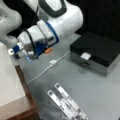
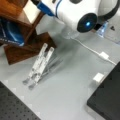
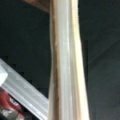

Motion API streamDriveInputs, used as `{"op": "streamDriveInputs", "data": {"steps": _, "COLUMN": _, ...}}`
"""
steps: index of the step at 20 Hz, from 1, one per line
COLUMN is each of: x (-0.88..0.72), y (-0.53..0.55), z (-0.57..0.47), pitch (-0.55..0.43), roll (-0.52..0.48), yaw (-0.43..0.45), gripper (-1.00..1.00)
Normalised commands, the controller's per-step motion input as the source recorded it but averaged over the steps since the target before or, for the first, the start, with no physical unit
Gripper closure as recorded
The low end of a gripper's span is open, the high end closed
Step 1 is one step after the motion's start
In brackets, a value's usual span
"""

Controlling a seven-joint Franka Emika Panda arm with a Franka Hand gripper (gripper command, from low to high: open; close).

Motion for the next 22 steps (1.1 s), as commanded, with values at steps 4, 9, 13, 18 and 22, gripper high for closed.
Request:
{"op": "streamDriveInputs", "data": {"steps": 4, "x": -0.13, "y": -0.19, "z": -0.01, "pitch": -0.004, "roll": -0.130, "yaw": 0.209, "gripper": -1.00}}
{"op": "streamDriveInputs", "data": {"steps": 9, "x": -0.19, "y": -0.21, "z": -0.03, "pitch": 0.011, "roll": -0.124, "yaw": 0.224, "gripper": -1.00}}
{"op": "streamDriveInputs", "data": {"steps": 13, "x": -0.21, "y": -0.15, "z": -0.01, "pitch": 0.018, "roll": -0.116, "yaw": 0.243, "gripper": -1.00}}
{"op": "streamDriveInputs", "data": {"steps": 18, "x": -0.20, "y": -0.10, "z": 0.00, "pitch": 0.004, "roll": -0.056, "yaw": 0.256, "gripper": 1.00}}
{"op": "streamDriveInputs", "data": {"steps": 22, "x": -0.16, "y": -0.10, "z": 0.02, "pitch": 0.009, "roll": -0.052, "yaw": 0.281, "gripper": 1.00}}
